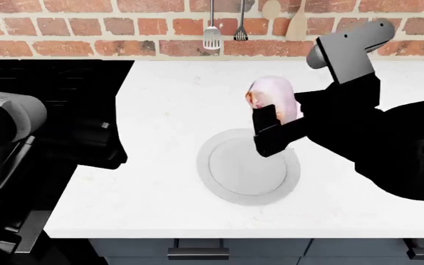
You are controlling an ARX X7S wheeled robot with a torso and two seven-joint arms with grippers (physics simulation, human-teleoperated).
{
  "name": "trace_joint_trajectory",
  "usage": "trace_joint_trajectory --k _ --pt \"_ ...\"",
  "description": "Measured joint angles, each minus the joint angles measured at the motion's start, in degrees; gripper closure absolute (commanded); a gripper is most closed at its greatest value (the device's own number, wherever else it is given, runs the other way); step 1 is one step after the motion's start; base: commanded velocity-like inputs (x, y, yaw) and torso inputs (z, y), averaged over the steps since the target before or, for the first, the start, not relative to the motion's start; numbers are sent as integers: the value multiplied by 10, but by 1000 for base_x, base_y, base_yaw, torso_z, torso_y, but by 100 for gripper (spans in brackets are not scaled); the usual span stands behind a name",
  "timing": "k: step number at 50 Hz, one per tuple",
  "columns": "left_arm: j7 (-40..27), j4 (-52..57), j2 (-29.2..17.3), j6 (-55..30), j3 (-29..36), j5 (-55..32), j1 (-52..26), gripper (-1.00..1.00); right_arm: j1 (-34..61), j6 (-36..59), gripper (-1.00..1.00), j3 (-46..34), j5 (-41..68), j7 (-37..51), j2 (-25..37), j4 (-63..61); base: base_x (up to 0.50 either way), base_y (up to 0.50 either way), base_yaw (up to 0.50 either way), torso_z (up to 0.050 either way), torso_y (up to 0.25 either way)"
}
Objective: Frozen meat rests on a plate on the counter. Retrieve the meat and place it in a pot on a burner. Then turn the burner on.
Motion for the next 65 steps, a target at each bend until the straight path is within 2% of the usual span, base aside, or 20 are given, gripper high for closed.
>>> trace_joint_trajectory --k 9,29,65 --pt "-11 -6 -26 -1 -9 -16 -24 -100 17 -17 100 23 -16 -9 1 -12 0 0 0 0 0" --pt "-14 -19 -57 -2 -20 -11 -49 -100 33 -30 100 32 -49 -39 0 -20 65 500 0 0 1" --pt "-19 -18 -69 7 -18 -14 -46 -100 34 -36 100 23 -41 -47 7 -34 80 500 0 0 1"
